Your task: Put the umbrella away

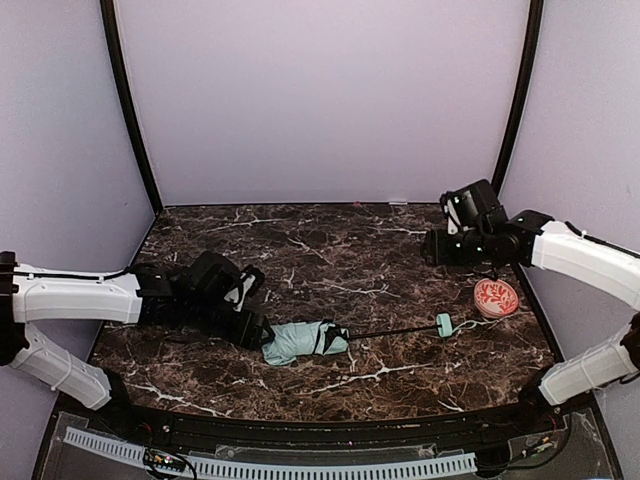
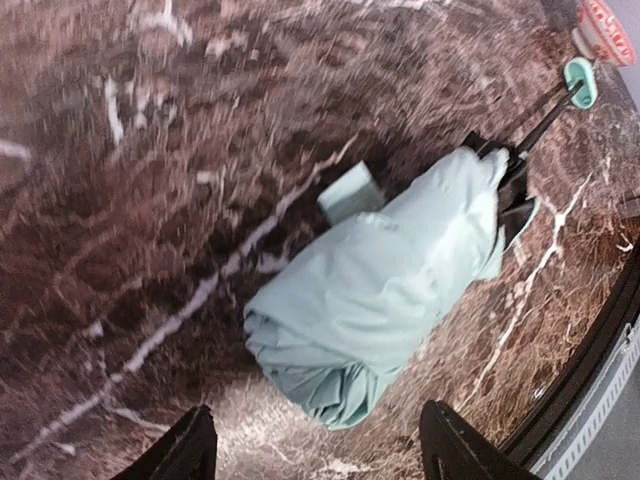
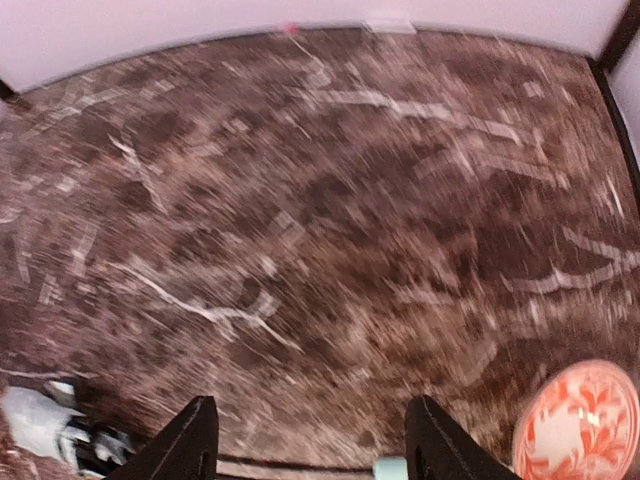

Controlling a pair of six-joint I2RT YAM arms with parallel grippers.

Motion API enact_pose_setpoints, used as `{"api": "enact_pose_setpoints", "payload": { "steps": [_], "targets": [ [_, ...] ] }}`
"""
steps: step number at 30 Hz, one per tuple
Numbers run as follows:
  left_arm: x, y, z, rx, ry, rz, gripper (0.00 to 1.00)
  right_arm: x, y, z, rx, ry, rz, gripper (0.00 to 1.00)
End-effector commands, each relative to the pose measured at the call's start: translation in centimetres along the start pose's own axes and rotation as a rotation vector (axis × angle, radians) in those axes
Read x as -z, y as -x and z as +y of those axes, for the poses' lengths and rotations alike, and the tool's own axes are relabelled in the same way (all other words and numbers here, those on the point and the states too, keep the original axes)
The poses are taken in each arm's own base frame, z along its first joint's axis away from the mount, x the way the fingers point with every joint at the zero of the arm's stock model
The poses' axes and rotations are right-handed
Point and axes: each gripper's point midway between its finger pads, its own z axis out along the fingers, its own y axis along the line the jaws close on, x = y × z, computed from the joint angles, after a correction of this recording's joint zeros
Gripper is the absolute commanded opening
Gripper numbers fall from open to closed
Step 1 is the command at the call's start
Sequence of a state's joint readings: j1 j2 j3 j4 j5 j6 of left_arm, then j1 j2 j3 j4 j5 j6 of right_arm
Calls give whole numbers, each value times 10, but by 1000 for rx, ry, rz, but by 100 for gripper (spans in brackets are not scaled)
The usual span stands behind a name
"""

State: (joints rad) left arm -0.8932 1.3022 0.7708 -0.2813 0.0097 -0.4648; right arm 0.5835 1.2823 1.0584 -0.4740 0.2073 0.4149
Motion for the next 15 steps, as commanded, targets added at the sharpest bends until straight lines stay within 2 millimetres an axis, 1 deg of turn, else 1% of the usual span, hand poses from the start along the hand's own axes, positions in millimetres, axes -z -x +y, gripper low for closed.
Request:
{"api": "enact_pose_setpoints", "payload": {
  "steps": [1, 3, 5, 7, 9, 12, 15],
  "targets": [
    [-15, -46, 3, 188, -42, 165, 72, 2, -105, -73, -132, -334, 276, 69],
    [-23, -41, -3, 182, -76, 150, 72, -7, -129, -71, -152, -286, 358, 71],
    [-30, -35, -8, 163, -96, 146, 73, -18, -145, -64, -158, -239, 424, 71],
    [-36, -30, -15, 142, -126, 151, 72, -29, -151, -60, -163, -205, 443, 72],
    [-41, -28, -22, 129, -156, 161, 72, -37, -156, -60, -183, -180, 456, 72],
    [-48, -29, -21, 136, -156, 177, 72, -45, -164, -68, -198, -190, 475, 66],
    [-50, -27, -13, 168, -144, 183, 70, -48, -171, -68, -207, -175, 489, 57]
  ]
}}
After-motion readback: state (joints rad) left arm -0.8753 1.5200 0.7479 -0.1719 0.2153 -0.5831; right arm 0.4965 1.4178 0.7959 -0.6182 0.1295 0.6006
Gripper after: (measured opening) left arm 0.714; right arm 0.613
